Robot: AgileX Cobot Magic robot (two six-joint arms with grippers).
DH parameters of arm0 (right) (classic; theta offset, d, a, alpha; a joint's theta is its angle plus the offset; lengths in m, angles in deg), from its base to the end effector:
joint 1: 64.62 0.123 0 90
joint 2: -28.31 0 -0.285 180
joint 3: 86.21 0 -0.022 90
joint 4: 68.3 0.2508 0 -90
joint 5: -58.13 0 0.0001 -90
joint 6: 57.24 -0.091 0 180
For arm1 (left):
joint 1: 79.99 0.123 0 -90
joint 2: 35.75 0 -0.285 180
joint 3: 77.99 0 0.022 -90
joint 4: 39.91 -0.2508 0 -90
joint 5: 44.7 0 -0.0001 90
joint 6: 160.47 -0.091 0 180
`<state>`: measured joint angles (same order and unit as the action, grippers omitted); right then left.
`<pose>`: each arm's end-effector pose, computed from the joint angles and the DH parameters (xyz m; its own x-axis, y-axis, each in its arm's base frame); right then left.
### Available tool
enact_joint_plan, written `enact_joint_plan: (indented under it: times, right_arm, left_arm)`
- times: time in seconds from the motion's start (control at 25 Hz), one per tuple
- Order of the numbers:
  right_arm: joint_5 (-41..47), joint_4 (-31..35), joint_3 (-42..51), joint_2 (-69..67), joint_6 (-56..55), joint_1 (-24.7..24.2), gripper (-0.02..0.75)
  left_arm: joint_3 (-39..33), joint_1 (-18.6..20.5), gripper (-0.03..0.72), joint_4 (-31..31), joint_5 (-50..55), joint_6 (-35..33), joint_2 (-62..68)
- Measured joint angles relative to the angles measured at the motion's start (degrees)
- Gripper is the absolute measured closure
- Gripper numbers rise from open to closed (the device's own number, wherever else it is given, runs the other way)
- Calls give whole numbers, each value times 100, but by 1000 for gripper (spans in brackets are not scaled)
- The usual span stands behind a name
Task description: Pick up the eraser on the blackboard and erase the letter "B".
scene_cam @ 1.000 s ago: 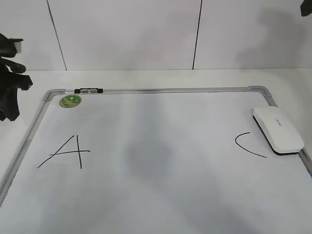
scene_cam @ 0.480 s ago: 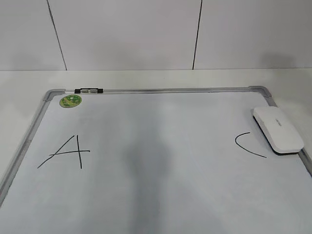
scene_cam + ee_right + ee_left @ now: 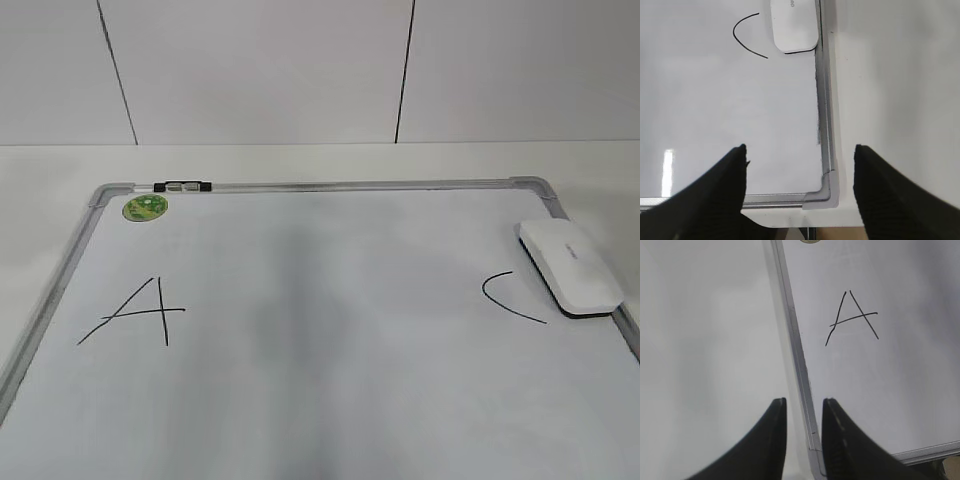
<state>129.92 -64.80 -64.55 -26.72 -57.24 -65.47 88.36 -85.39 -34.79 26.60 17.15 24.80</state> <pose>0.1232 0.0035 0.3582 -0.8522 0.0317 -0.5222 0.0008 0.9982 0.0594 0.1452 -0.0215 0.3859 -0.8179 0.0901 -0.5683 0.1520 0.9864 -0.0623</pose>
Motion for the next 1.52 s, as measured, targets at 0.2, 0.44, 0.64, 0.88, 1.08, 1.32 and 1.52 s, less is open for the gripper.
enact_joint_plan:
  times: [0.2,0.44,0.64,0.88,1.08,1.32,1.52]
  right_arm:
    - [11,-12,360,958,0,0,206]
    - [-94,-44,919,2134,330,0,208]
    - [-194,-44,1507,3005,378,0,208]
    - [-214,-44,2074,3905,389,0,208]
    - [-214,25,2385,4450,402,0,208]
    - [-314,58,2533,4816,401,0,208]
    - [-384,93,2542,4816,401,0,209]
  left_arm:
    - [-606,0,496,-13,57,-126,-1268]
    - [-1534,0,496,-25,109,-233,-2474]
    - [-2216,0,496,-79,44,-236,-3406]
    - [-2917,0,496,-92,-396,-246,-4544]
    - [-3214,0,496,-214,-448,-246,-5151]
    - [-3344,0,496,-244,-682,-246,-5216]
    - [-3358,0,496,-244,-702,-246,-5216]
